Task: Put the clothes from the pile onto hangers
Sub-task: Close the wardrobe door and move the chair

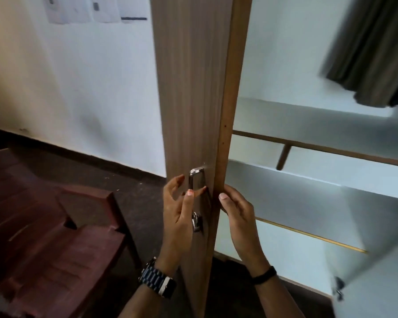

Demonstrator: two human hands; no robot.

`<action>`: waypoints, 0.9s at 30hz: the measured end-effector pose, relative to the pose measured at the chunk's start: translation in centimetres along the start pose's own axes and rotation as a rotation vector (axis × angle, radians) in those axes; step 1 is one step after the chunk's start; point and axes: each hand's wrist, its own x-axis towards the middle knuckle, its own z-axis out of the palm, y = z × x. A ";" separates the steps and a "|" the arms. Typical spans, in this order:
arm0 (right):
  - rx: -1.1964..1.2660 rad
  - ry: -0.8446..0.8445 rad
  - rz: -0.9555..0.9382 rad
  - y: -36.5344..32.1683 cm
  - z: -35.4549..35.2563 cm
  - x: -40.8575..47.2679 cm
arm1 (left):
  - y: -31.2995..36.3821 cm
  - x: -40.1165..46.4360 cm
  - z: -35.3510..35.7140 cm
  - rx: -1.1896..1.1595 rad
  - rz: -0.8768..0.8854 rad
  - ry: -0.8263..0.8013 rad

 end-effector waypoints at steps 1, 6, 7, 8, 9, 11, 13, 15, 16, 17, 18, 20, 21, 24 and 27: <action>-0.016 0.021 -0.006 -0.1 -1.7 0.4 | -0.5 0.4 1.9 0.008 0.015 -0.055; -0.240 0.204 0.017 1.0 -8.8 5.6 | -1.9 3.5 10.4 -0.057 -0.044 -0.123; -0.279 0.238 0.019 1.3 -10.5 7.1 | -2.1 4.9 12.4 -0.062 -0.041 -0.102; -0.316 0.254 0.029 1.7 -11.5 8.2 | -2.3 6.1 13.6 -0.035 -0.026 -0.078; -0.347 0.269 0.040 2.1 -12.5 9.5 | -2.7 7.5 14.8 0.014 -0.003 -0.071; -0.389 0.291 0.038 3.1 -14.6 12.0 | -3.7 10.2 17.2 0.084 0.034 -0.111; -0.422 0.301 0.039 4.1 -16.3 14.5 | -5.1 12.3 19.2 0.107 0.018 -0.162; -0.440 0.318 0.036 5.0 -17.8 17.0 | -6.3 14.1 20.9 0.133 -0.014 -0.211; -0.452 0.326 0.029 5.4 -18.3 18.0 | -6.8 14.8 21.7 0.145 -0.022 -0.229; -0.464 0.338 0.025 5.9 -18.9 19.4 | -7.4 15.8 22.7 0.148 -0.026 -0.245; -0.477 0.349 0.027 6.2 -19.4 20.5 | -7.8 16.6 23.5 0.151 -0.021 -0.250; -0.495 0.375 0.027 6.9 -20.4 22.6 | -8.5 18.3 25.0 0.157 0.002 -0.271; -0.501 0.382 0.017 7.2 -20.7 23.4 | -8.9 19.0 25.6 0.163 0.014 -0.283; -0.515 0.406 0.006 7.6 -21.7 26.1 | -9.9 21.3 27.3 0.175 0.019 -0.317; -0.523 0.406 0.018 7.8 -22.5 28.5 | -10.7 23.1 28.7 0.159 0.012 -0.332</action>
